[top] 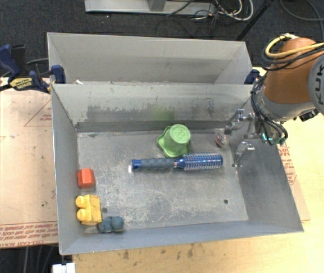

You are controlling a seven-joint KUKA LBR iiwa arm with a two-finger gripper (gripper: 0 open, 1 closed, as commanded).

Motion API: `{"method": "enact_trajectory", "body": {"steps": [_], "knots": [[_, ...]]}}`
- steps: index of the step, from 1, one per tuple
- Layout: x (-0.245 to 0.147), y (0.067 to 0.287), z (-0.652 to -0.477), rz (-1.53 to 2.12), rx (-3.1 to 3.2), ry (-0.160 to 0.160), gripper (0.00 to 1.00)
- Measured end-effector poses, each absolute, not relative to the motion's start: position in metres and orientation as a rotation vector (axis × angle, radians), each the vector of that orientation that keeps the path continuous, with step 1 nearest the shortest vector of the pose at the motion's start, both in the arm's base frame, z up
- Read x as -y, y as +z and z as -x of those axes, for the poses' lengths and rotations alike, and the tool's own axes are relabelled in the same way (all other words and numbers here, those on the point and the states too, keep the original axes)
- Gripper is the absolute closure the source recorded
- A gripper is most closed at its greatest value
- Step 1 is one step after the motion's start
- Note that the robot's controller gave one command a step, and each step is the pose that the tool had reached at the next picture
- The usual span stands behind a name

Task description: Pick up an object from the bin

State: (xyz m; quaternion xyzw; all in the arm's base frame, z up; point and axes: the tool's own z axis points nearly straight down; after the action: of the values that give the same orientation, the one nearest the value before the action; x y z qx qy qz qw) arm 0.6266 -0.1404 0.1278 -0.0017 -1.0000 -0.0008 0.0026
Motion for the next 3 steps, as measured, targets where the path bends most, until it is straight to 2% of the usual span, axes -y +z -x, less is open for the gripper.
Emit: {"method": "enact_trajectory", "body": {"steps": [1, 2, 3], "knots": [[0.062, 0.075, -0.570, 0.223, 3.147, 0.005, 0.00], [0.063, 0.077, -0.572, 0.224, 3.148, 0.001, 1.00], [0.053, 0.192, -0.557, 0.145, 3.146, 0.001, 1.00]]}}
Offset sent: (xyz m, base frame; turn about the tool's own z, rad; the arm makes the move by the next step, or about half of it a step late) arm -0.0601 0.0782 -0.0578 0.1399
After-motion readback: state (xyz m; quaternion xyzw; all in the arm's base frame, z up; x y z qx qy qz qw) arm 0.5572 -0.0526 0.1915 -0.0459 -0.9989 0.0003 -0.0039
